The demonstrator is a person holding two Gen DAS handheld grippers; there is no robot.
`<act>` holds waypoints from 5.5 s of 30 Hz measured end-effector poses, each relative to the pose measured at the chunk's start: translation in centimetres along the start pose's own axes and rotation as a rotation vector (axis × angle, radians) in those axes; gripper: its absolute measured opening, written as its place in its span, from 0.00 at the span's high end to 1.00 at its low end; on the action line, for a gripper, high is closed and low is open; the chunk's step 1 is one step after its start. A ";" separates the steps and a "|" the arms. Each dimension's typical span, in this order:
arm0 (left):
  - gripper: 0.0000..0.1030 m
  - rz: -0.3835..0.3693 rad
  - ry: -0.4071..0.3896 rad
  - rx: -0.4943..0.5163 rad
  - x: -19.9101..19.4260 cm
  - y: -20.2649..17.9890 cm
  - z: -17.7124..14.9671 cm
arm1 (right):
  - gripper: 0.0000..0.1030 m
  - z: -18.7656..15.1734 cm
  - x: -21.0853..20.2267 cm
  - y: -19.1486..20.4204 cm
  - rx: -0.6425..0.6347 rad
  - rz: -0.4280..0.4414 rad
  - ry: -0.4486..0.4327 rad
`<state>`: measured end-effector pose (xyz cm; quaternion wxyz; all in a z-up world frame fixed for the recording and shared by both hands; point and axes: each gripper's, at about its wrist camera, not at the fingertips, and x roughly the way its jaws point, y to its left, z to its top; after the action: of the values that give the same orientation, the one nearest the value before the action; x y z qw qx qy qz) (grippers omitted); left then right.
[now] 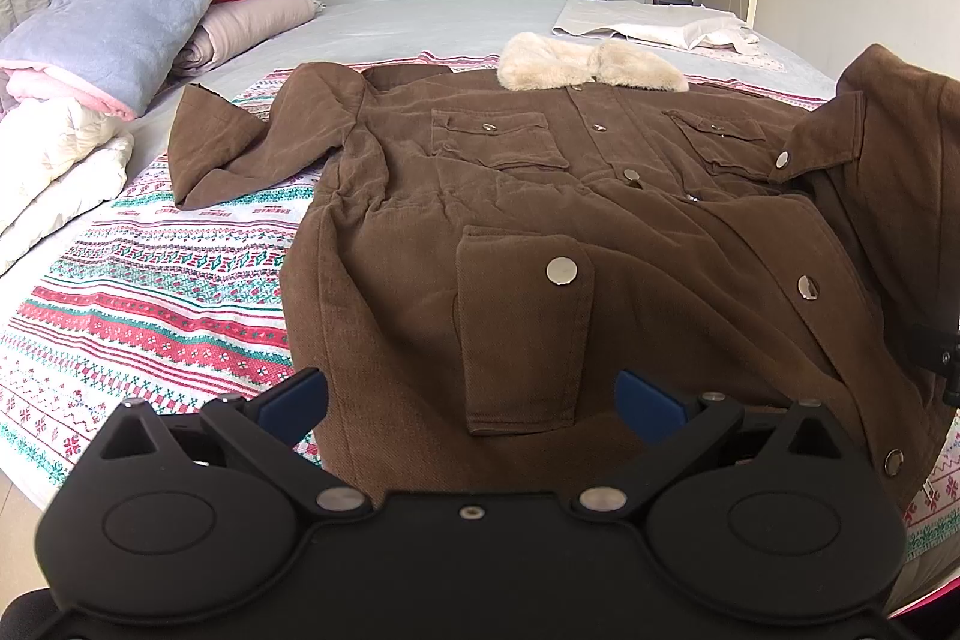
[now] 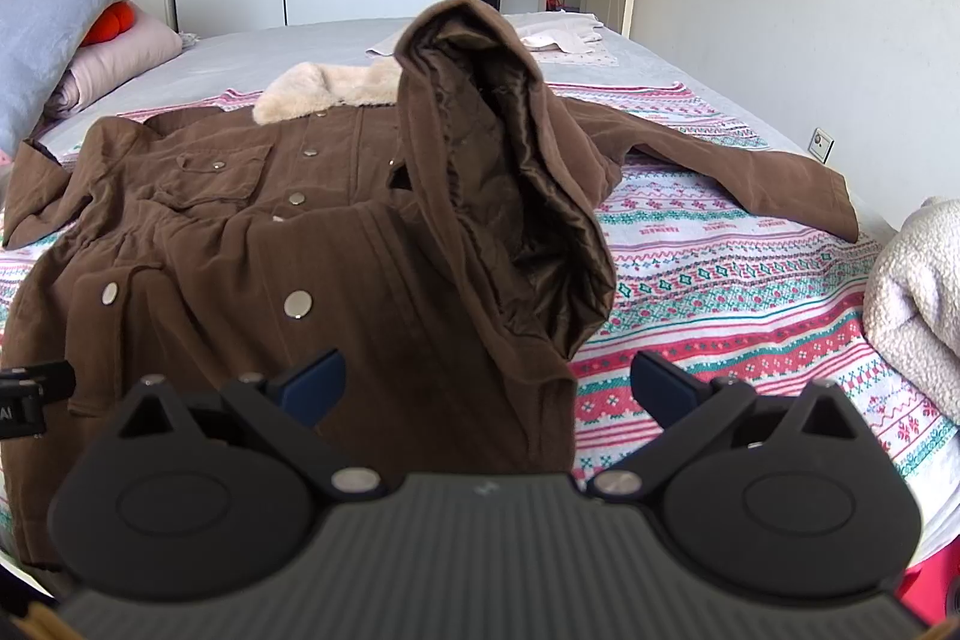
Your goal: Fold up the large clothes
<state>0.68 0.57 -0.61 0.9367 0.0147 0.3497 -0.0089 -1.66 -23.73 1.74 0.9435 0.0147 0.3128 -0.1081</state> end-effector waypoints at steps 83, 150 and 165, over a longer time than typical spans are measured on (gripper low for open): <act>0.93 -0.536 -0.078 -0.502 -5.7 18.2 -0.8 | 0.97 4.3 -4.2 -13.5 0.360 0.303 -0.276; 0.33 -0.164 0.055 0.023 -4.5 14.0 -1.2 | 0.28 -1.1 0.5 -20.2 0.212 0.068 0.202; 0.13 -0.283 0.043 -0.050 12.1 5.3 3.5 | 0.00 4.5 14.9 -7.1 0.171 0.072 0.078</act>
<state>12.23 5.67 -5.82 0.9185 -0.0580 0.3683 -0.1319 11.16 -34.00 -3.19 0.9291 0.1108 0.3384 -0.0998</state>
